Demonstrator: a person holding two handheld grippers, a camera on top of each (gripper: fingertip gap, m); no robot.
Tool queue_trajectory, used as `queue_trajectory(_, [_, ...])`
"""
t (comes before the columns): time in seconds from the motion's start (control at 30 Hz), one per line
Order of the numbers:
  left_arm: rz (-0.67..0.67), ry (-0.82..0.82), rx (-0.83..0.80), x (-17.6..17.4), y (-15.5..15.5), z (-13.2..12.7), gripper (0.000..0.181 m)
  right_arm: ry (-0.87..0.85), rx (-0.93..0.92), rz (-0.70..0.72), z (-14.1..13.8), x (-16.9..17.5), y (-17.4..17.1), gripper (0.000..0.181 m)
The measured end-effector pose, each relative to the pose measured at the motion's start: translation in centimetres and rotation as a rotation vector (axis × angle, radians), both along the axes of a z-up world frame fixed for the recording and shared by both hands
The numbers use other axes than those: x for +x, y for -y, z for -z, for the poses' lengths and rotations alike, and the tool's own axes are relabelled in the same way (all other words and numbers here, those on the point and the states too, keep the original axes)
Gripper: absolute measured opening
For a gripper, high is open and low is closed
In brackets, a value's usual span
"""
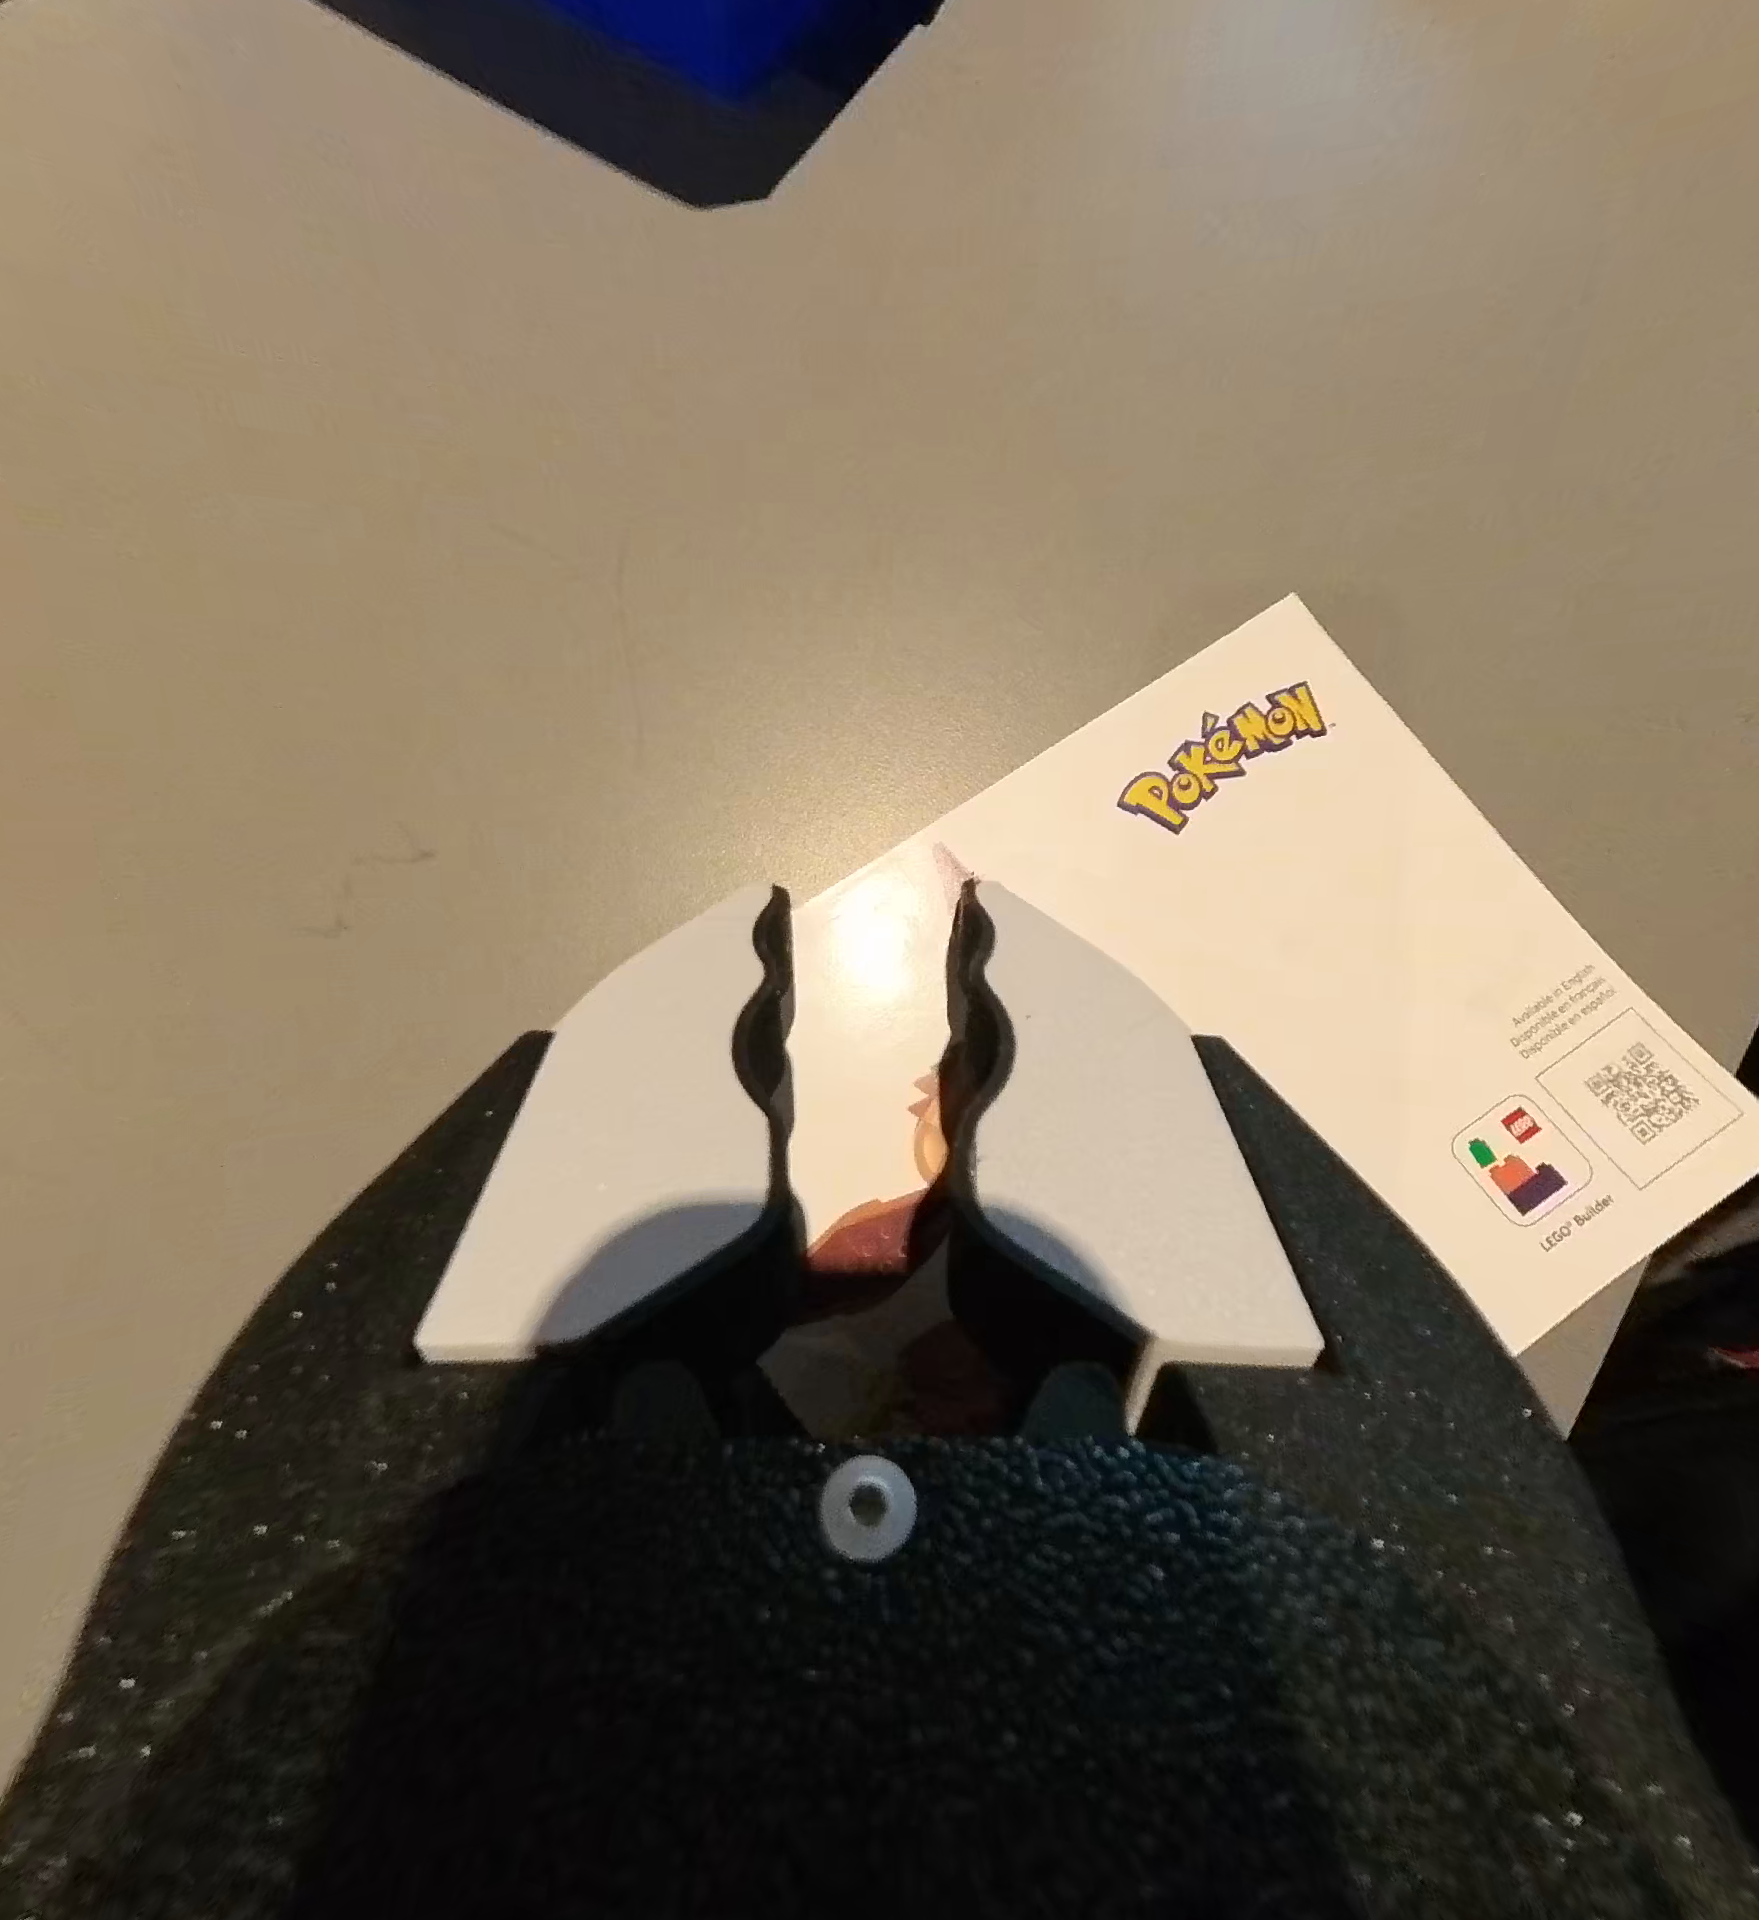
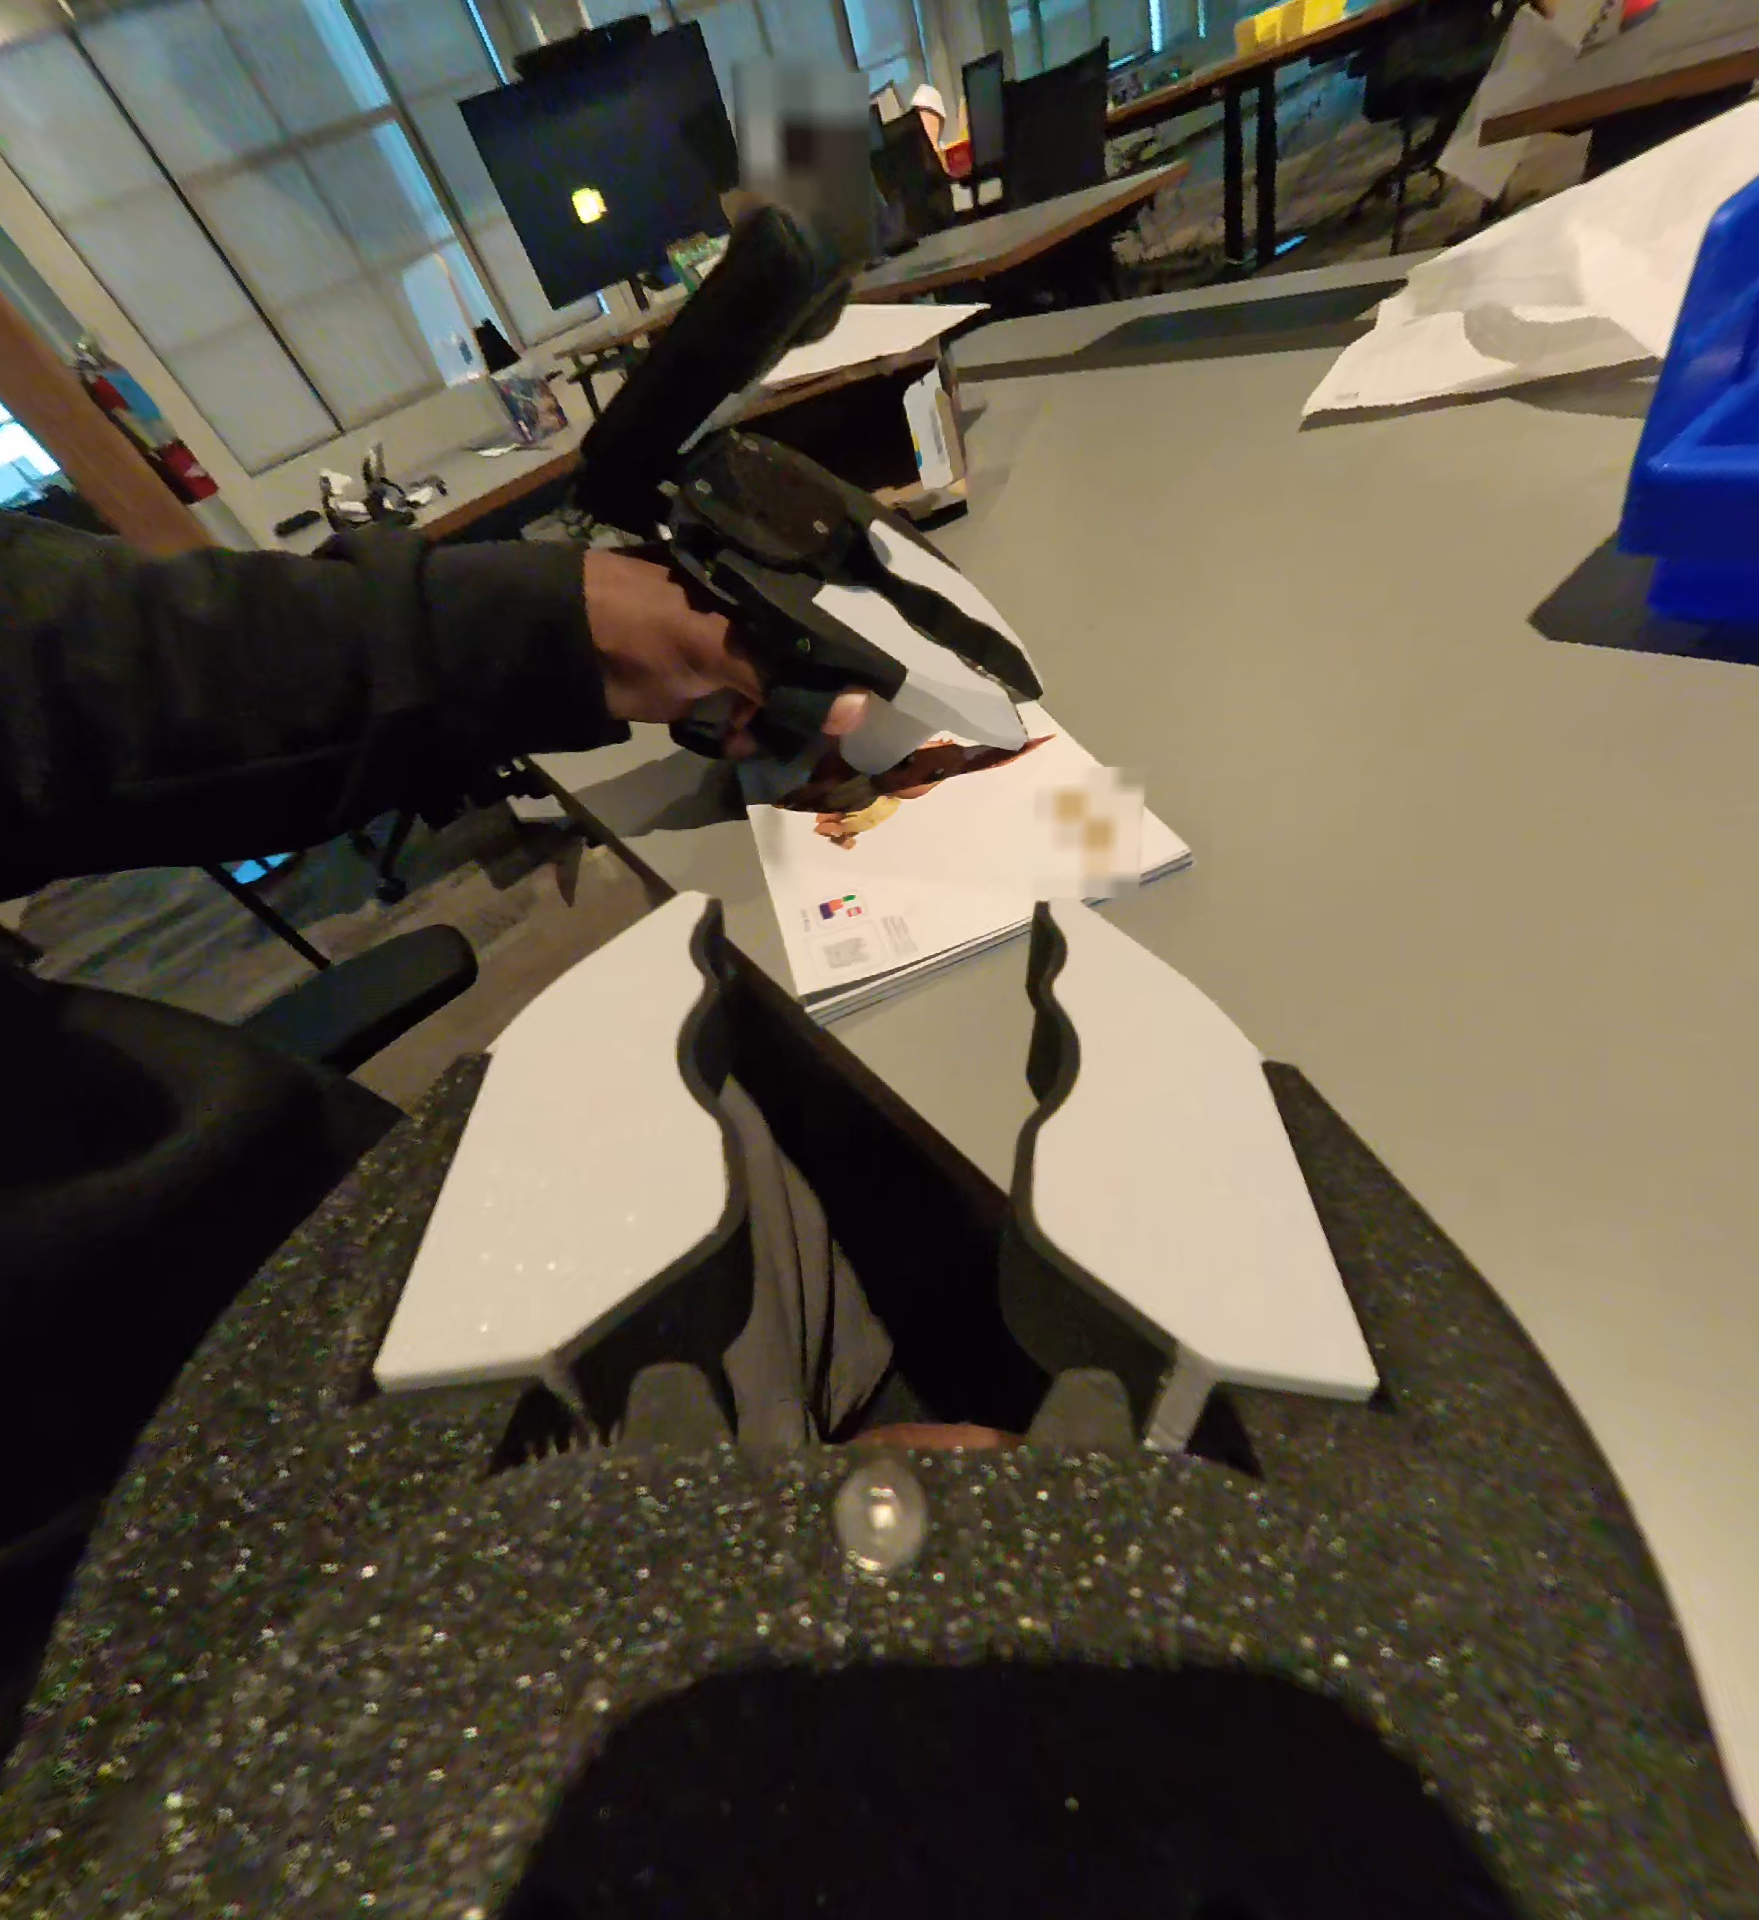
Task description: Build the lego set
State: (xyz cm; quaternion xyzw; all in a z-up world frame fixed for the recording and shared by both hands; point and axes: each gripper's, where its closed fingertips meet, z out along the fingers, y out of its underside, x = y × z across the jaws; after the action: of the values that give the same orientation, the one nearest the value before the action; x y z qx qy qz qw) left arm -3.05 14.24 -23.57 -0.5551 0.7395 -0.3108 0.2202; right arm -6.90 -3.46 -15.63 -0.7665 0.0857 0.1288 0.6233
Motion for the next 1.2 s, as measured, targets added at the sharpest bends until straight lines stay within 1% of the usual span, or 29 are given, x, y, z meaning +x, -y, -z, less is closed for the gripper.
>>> queue_trajectory(0.17, [-0.013, 0.021, 0.022, 0.1, 0.0, -0.1, 0.03, -0.045, 0.005, -0.041, 0.6, -0.7, 1.1, 0.056])
queue_trajectory(0.3, [0.011, 0.053, 0.034, 0.0, 0.3, -0.5, 0.033, -0.092, -0.01, -0.092, 2.2, -2.3, 1.8, 0.056])
queue_trajectory(0.33, [0.009, 0.068, 0.03, -0.1, 0.4, -0.7, 0.036, -0.115, -0.014, -0.113, 2.7, -2.9, 1.8, 0.056])
queue_trajectory(0.4, [-0.021, 0.092, -0.035, -0.7, 0.8, -1.5, 0.039, -0.149, -0.021, -0.152, 3.5, -4.1, 1.8, 0.056])
queue_trajectory(0.47, [-0.094, 0.078, -0.093, -2.4, 0.2, -1.9, 0.043, -0.153, -0.042, -0.184, 4.1, -5.4, 1.7, 0.056])
queue_trajectory(0.53, [-0.181, 0.074, -0.112, -4.7, -1.4, -2.0, 0.05, -0.122, -0.059, -0.232, 4.5, -7.2, 1.5, 0.056])
queue_trajectory(0.6, [-0.273, 0.081, -0.137, -7.3, -3.1, -2.0, 0.053, -0.065, -0.08, -0.279, 4.9, -8.9, 1.3, 0.056])
queue_trajectory(0.67, [-0.339, 0.099, -0.146, -9.5, -4.1, -1.9, 0.054, 0.011, -0.086, -0.336, 5.3, -10.8, 1.0, 0.056])
queue_trajectory(0.73, [-0.374, 0.11, -0.114, -11.0, -4.8, -1.5, 0.055, 0.077, -0.104, -0.401, 5.8, -12.4, 0.7, 0.056])
queue_trajectory(0.8, [-0.348, 0.125, -0.087, -11.3, -4.6, -1.2, 0.055, 0.124, -0.122, -0.456, 6.2, -13.5, 0.1, 0.055])
queue_trajectory(0.87, [-0.327, 0.143, -0.06, -10.8, -4.7, -1.7, 0.056, 0.139, -0.144, -0.484, 6.2, -13.9, -0.8, 0.055])
queue_trajectory(0.93, [-0.346, 0.171, -0.043, -9.7, -5.5, -2.7, 0.052, 0.145, -0.165, -0.484, 5.9, -13.6, -1.8, 0.054])
queue_trajectory(0.97, [-0.347, 0.14, -0.061, -9.3, -5.6, -2.4, 0.049, 0.15, -0.169, -0.472, 5.7, -13.3, -2.2, 0.054])
queue_trajectory(1.07, [-0.299, -0.057, -0.117, -9.4, -4.4, 0.3, 0.046, 0.14, -0.165, -0.436, 4.8, -12.2, -3.2, 0.053])
queue_trajectory(1.13, [-0.299, -0.046, -0.086, -9.3, -3.9, 0.4, 0.047, 0.133, -0.153, -0.408, 4.5, -11.5, -3.4, 0.054])
queue_trajectory(1.2, [-0.257, -0.054, -0.089, -9.6, -2.4, 0.4, 0.049, 0.123, -0.142, -0.376, 4.4, -10.6, -3.3, 0.054])
